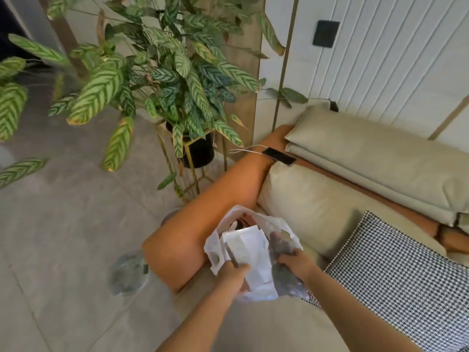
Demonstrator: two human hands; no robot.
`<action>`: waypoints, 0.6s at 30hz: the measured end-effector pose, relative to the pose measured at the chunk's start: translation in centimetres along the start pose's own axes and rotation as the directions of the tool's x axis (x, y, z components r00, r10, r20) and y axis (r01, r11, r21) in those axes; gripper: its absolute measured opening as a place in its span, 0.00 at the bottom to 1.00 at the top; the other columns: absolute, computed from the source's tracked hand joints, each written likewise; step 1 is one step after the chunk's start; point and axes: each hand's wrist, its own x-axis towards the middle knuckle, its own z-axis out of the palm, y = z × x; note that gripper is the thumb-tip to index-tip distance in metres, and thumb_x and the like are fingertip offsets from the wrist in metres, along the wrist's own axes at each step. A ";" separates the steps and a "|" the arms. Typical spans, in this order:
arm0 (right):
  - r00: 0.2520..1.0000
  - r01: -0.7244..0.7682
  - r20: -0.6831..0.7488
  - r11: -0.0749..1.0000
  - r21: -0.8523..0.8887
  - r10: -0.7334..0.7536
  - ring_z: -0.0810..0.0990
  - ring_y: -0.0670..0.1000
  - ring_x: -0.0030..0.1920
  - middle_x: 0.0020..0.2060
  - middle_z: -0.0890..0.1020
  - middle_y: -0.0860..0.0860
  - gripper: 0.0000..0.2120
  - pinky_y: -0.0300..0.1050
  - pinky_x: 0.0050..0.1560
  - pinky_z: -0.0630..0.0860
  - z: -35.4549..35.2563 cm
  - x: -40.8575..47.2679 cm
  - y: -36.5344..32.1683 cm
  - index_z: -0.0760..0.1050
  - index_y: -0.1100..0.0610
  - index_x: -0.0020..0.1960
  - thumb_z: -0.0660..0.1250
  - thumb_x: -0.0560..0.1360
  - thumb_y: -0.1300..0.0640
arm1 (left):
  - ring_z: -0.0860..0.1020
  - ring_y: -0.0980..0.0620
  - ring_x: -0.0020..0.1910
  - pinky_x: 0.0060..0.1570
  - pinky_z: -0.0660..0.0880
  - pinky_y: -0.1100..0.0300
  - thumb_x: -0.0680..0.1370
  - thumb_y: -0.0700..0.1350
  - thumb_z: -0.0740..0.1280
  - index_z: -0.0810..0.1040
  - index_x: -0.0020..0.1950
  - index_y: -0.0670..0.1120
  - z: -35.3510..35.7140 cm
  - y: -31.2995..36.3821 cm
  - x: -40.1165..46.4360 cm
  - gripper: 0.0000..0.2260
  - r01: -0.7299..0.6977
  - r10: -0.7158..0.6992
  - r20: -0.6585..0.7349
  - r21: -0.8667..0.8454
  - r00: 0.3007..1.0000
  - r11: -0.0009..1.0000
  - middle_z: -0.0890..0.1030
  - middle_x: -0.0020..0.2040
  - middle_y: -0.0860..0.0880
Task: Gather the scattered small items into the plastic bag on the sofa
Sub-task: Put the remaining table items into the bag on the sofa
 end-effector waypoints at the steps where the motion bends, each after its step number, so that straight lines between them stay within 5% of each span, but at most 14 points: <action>1: 1.000 0.019 0.007 0.999 -0.051 -0.019 0.76 0.52 0.45 0.45 0.77 0.54 0.08 0.41 0.47 0.72 -0.1 0.8 -0.3 0.72 0.56 0.49 0.69 0.73 0.58 | 0.77 0.42 0.57 0.55 0.79 0.47 0.78 0.46 0.64 0.69 0.66 0.43 0.2 0.4 0.8 0.17 0.020 -0.020 0.005 0.020 1.000 1.000 0.76 0.62 0.42; 6: 0.995 0.097 0.046 0.977 -0.189 -0.090 0.77 0.53 0.48 0.43 0.78 0.53 0.15 0.40 0.42 0.70 0.5 5.9 -1.8 0.73 0.59 0.54 0.71 0.69 0.62 | 0.78 0.47 0.54 0.58 0.77 0.53 0.78 0.48 0.64 0.70 0.62 0.45 1.2 1.9 5.5 0.14 0.069 -0.069 -0.005 0.120 0.998 0.990 0.77 0.56 0.45; 12: 0.975 0.139 0.212 0.926 -0.352 -0.066 0.74 0.52 0.54 0.56 0.77 0.55 0.28 0.45 0.56 0.69 2.9 12.3 -1.1 0.64 0.58 0.68 0.70 0.71 0.58 | 0.78 0.46 0.55 0.58 0.77 0.52 0.78 0.52 0.65 0.69 0.64 0.46 3.2 1.4 11.2 0.18 0.143 -0.129 -0.089 0.185 0.988 0.972 0.79 0.57 0.45; 18: 0.936 0.173 0.352 0.893 -0.416 -0.017 0.75 0.56 0.60 0.61 0.76 0.55 0.28 0.50 0.63 0.72 4.8 16.8 0.9 0.64 0.55 0.69 0.70 0.72 0.55 | 0.80 0.44 0.51 0.51 0.80 0.54 0.78 0.49 0.65 0.71 0.63 0.44 4.7 -1.2 15.0 0.16 0.315 -0.302 -0.149 0.071 0.942 0.947 0.80 0.54 0.41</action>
